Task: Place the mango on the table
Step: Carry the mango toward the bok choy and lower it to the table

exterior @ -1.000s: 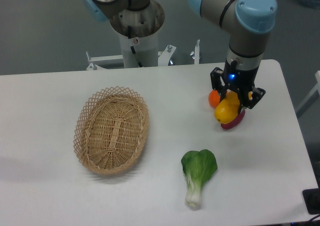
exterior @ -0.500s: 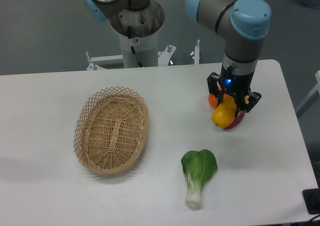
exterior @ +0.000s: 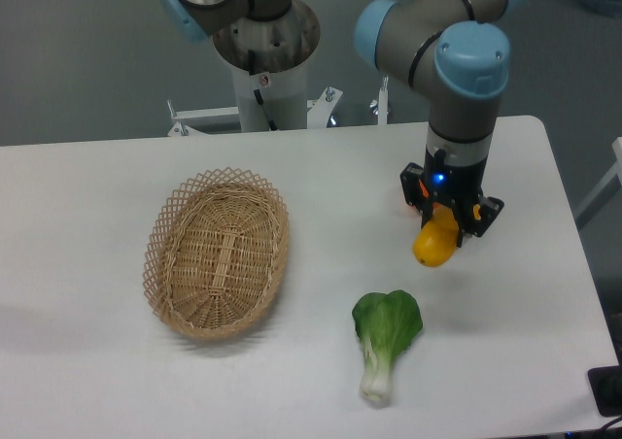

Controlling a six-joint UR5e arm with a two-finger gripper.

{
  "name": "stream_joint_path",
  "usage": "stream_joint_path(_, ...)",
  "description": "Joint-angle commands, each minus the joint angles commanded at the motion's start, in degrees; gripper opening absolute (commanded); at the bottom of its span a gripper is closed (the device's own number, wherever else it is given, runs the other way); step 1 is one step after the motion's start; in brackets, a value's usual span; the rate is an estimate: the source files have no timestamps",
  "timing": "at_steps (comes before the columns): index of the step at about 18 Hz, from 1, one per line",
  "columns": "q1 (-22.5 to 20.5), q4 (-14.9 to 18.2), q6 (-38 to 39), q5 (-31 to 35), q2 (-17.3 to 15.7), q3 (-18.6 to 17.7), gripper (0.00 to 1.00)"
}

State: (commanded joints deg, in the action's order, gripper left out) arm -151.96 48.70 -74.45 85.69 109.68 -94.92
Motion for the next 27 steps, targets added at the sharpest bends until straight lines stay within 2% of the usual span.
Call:
stream_joint_path(3, 0.5, -2.1, 1.5, -0.2, 2.3, 1.1, 0.41)
stream_joint_path(7, 0.5, -5.6, 1.1, -0.2, 7.5, 3.9, 0.41)
stream_joint_path(12, 0.4, -6.1, -2.2, -0.6, 14.1, 9.1, 0.42)
stream_joint_path(17, 0.4, -6.2, -5.4, -0.5, 16.2, 9.4, 0.42)
stream_joint_path(24, 0.4, -6.1, -5.6, -0.4, 16.4, 7.9, 0.43)
stream_joint_path(27, 0.5, -6.1, -5.7, -0.4, 16.3, 7.8, 0.53)
